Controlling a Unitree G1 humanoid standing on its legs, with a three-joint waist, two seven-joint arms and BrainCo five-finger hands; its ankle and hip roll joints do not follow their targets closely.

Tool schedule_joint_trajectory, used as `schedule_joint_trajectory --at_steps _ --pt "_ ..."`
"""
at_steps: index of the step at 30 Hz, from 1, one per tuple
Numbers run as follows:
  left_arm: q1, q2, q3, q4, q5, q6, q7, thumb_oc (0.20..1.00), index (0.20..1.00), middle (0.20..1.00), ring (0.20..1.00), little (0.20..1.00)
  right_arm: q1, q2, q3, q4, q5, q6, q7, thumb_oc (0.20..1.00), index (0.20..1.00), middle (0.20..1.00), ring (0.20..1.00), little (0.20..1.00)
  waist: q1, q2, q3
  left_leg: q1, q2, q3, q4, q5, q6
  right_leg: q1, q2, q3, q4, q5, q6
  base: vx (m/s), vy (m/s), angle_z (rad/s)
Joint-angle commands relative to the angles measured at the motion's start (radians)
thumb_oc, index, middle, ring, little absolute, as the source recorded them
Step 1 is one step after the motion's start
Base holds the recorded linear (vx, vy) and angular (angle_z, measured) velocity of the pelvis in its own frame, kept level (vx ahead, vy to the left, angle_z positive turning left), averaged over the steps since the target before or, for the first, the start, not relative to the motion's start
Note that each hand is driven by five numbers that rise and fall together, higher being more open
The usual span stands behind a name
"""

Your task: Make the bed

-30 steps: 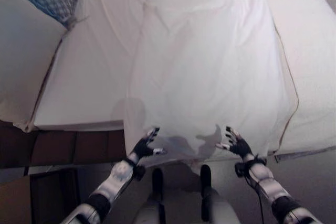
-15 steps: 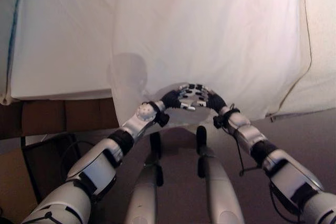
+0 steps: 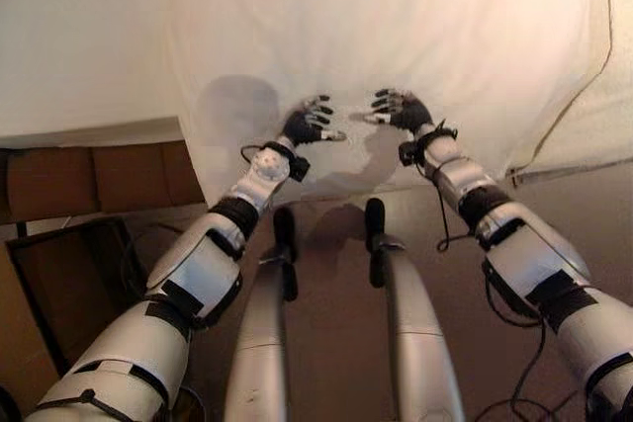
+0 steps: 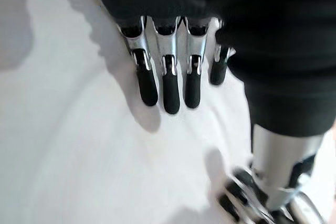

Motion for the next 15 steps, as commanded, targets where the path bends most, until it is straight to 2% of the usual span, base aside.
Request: schedule_joint_trajectory --at_steps 1,2,3,9,11,13,15 --pt "-0.052 0.07 0.054 0.084 0.034 -0.001 0.06 1.0 1.0 1.0 1.0 1.0 -0.043 -0.05 -0.012 0.037 -0.017 -0.019 -0.043 1.0 1.0 1.0 1.0 1.0 0.009 0.0 -0.032 0.007 -0.003 0.009 0.042 -0.039 -0.022 0.026 -0.037 0.034 -0.038 0.032 0.073 -0.02 0.0 -0.08" --pt "-0.052 0.071 0.054 0.085 0.034 -0.001 0.06 1.0 1.0 1.0 1.0 1.0 -0.043 -0.05 -0.012 0.038 -0.017 -0.019 -0.042 1.0 1.0 1.0 1.0 1.0 0.008 -0.001 -0.036 0.003 -0.004 0.009 0.04 -0.036 -0.022 0.021 -0.038 0.034 -0.039 0.034 0.074 0.0 0.0 0.0" --pt "-0.061 0.112 0.073 0.104 0.016 0.006 0.058 1.0 1.0 1.0 1.0 1.0 -0.068 -0.077 -0.006 0.06 -0.021 -0.009 -0.044 1.0 1.0 1.0 1.0 1.0 0.009 -0.001 -0.036 0.0 -0.002 0.006 0.038 -0.039 -0.022 0.025 -0.039 0.028 -0.045 0.03 0.074 0.0 0.0 0.0" --pt "-0.039 0.212 0.123 0.145 -0.012 0.021 0.068 1.0 1.0 1.0 1.0 1.0 -0.064 -0.139 -0.041 0.109 -0.031 -0.001 -0.075 1.0 1.0 1.0 1.0 1.0 0.015 0.002 -0.036 0.015 -0.004 0.001 0.03 -0.04 -0.023 0.04 -0.039 0.017 -0.043 0.015 0.069 0.01 -0.001 0.0" --pt "-0.005 0.281 0.144 0.166 0.007 0.033 0.065 1.0 1.0 1.0 1.0 1.0 -0.038 -0.178 -0.058 0.131 -0.06 0.013 -0.082 1.0 1.0 1.0 1.0 1.0 0.018 0.001 -0.039 0.035 -0.003 0.001 0.015 -0.041 -0.025 0.06 -0.041 0.009 -0.055 0.013 0.071 0.02 -0.004 0.01" --pt "0.01 0.296 0.145 0.164 0.021 0.031 0.066 1.0 1.0 1.0 1.0 1.0 -0.029 -0.192 -0.065 0.137 -0.072 0.014 -0.087 1.0 1.0 1.0 1.0 1.0 0.018 0.001 -0.045 0.038 -0.004 0.0 0.008 -0.036 -0.025 0.063 -0.044 0.006 -0.062 0.016 0.073 0.0 0.0 0.0" --pt "0.079 0.338 0.222 0.164 -0.016 0.024 0.07 1.0 1.0 1.0 1.0 1.0 0.023 -0.247 -0.105 0.144 -0.085 0.018 -0.093 1.0 1.0 1.0 1.0 1.0 0.024 0.003 -0.051 0.083 0.0 0.002 -0.031 -0.037 -0.029 0.106 -0.047 -0.01 -0.089 0.009 0.077 0.07 -0.014 0.01"
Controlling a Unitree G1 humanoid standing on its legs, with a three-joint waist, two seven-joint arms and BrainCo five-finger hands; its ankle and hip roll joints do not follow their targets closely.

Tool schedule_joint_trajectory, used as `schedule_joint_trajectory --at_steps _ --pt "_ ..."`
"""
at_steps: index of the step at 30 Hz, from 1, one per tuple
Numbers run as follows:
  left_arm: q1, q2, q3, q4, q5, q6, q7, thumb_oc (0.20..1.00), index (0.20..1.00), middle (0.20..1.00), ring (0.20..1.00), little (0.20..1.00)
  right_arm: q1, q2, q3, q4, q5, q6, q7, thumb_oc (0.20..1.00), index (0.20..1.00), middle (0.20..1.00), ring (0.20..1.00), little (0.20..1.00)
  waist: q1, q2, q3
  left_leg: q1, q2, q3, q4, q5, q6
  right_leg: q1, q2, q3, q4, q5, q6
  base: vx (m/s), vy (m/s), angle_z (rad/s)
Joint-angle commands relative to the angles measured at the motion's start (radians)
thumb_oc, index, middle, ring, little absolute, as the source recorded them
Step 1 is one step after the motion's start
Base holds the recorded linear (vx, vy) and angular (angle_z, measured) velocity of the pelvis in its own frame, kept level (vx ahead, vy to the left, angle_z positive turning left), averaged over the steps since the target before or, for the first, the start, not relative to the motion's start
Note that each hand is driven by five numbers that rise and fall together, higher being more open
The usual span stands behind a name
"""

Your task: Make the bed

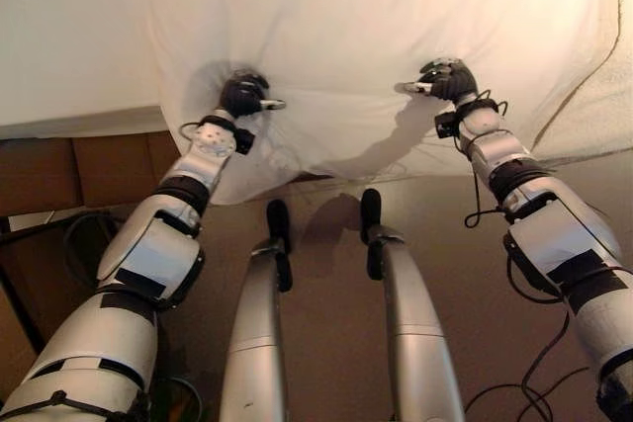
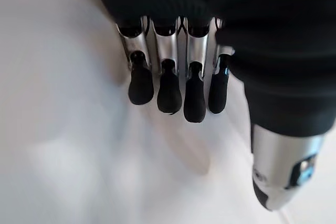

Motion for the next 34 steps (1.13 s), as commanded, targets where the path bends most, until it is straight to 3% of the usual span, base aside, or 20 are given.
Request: schedule_joint_trajectory --at_steps 1,8,12,13,15,16,22,27,34 --pt "0.101 0.093 0.143 0.082 -0.043 -0.002 0.05 1.0 1.0 1.0 1.0 1.0 0.084 -0.106 -0.08 0.035 -0.037 -0.007 -0.038 1.0 1.0 1.0 1.0 1.0 0.019 0.005 -0.059 0.082 -0.001 0.002 -0.042 -0.031 -0.028 0.104 -0.044 -0.002 -0.097 0.008 0.081 0.05 -0.014 0.02" --pt "0.289 0.131 0.243 0.091 0.005 -0.003 0.04 1.0 1.0 1.0 1.0 1.0 0.265 -0.181 -0.223 0.067 -0.001 -0.007 -0.034 1.0 1.0 1.0 1.0 1.0 0.024 0.006 -0.059 0.217 -0.018 -0.022 -0.202 0.032 -0.047 0.245 -0.027 -0.037 -0.233 0.038 0.087 0.05 -0.057 0.12" --pt "0.363 0.123 0.29 0.093 -0.001 -0.002 0.038 1.0 1.0 1.0 1.0 1.0 0.337 -0.182 -0.27 0.07 0.005 -0.005 -0.029 1.0 1.0 1.0 1.0 1.0 0.028 0.006 -0.06 0.289 -0.024 -0.029 -0.268 0.054 -0.047 0.313 -0.022 -0.046 -0.284 0.053 0.09 0.06 -0.045 0.07" --pt "0.478 0.074 0.357 0.08 -0.019 -0.015 0.038 1.0 1.0 1.0 1.0 1.0 0.457 -0.155 -0.35 0.074 0.012 -0.007 -0.026 1.0 1.0 1.0 1.0 1.0 0.033 0.009 -0.077 0.378 -0.028 -0.04 -0.338 0.074 -0.044 0.402 -0.02 -0.053 -0.334 0.061 0.091 0.11 -0.052 0.05" --pt "0.483 0.073 0.357 0.077 -0.018 -0.015 0.039 1.0 1.0 1.0 1.0 1.0 0.462 -0.155 -0.351 0.071 0.011 -0.007 -0.027 1.0 1.0 1.0 1.0 1.0 0.033 0.009 -0.074 0.389 -0.028 -0.041 -0.345 0.077 -0.044 0.411 -0.02 -0.054 -0.339 0.063 0.091 0.12 -0.036 0.06" --pt "0.594 0.02 0.375 0.079 -0.002 -0.021 0.009 1.0 1.0 1.0 1.0 1.0 0.583 -0.112 -0.4 0.076 -0.008 -0.005 -0.012 1.0 1.0 1.0 1.0 1.0 0.04 0.01 -0.102 0.501 -0.025 -0.045 -0.435 0.096 -0.038 0.524 -0.017 -0.066 -0.414 0.076 0.095 0.18 -0.028 0.09" --pt "0.785 -0.115 0.371 0.112 0.072 -0.024 -0.053 1.0 1.0 1.0 1.0 1.0 0.812 -0.015 -0.471 0.07 -0.051 -0.013 0.022 1.0 1.0 1.0 1.0 1.0 0.046 0.015 -0.184 0.714 -0.014 -0.064 -0.601 0.146 -0.036 0.751 -0.022 -0.092 -0.552 0.107 0.106 0.17 0.015 0.1" --pt "0.889 -0.199 0.39 0.118 0.085 -0.018 -0.076 1.0 1.0 1.0 1.0 1.0 0.931 0.069 -0.517 0.038 -0.04 -0.029 0.038 1.0 1.0 1.0 1.0 1.0 0.049 0.012 -0.254 0.809 -0.008 -0.063 -0.657 0.151 -0.028 0.847 -0.026 -0.098 -0.611 0.121 0.114 0.1 0.049 0.03" --pt "1.045 -0.319 0.357 0.159 0.202 -0.002 -0.118 1.0 1.0 1.0 1.0 1.0 1.112 0.207 -0.47 -0.054 -0.144 -0.027 0.063 1.0 1.0 1.0 1.0 1.0 0.064 0.0 -0.385 0.952 -0.005 -0.05 -0.706 0.127 -0.011 0.996 -0.032 -0.094 -0.713 0.146 0.127 0.1 0.058 -0.02"
